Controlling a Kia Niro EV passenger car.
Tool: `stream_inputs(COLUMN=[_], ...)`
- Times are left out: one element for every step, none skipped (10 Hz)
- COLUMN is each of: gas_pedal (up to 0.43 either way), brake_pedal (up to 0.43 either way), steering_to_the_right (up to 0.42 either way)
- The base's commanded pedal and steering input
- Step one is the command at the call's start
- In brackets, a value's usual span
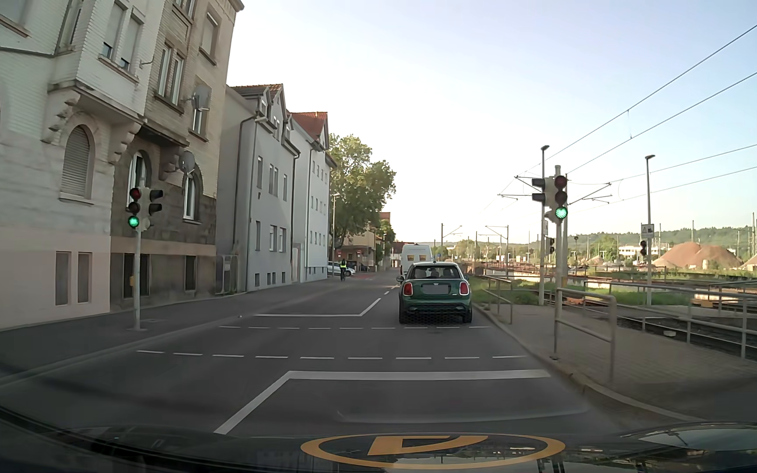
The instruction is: Follow the waypoints while adhering to traffic rules and regulations
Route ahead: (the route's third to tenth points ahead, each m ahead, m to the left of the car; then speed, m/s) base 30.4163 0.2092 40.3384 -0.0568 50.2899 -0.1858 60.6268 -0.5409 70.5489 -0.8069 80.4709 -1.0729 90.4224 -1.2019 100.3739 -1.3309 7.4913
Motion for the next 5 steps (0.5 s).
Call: stream_inputs(gas_pedal=[0.240,0.240,0.240,0.240,0.228], brake_pedal=[0.000,0.000,0.000,0.000,0.000], steering_to_the_right=[0.006,0.005,0.006,0.006,0.005])
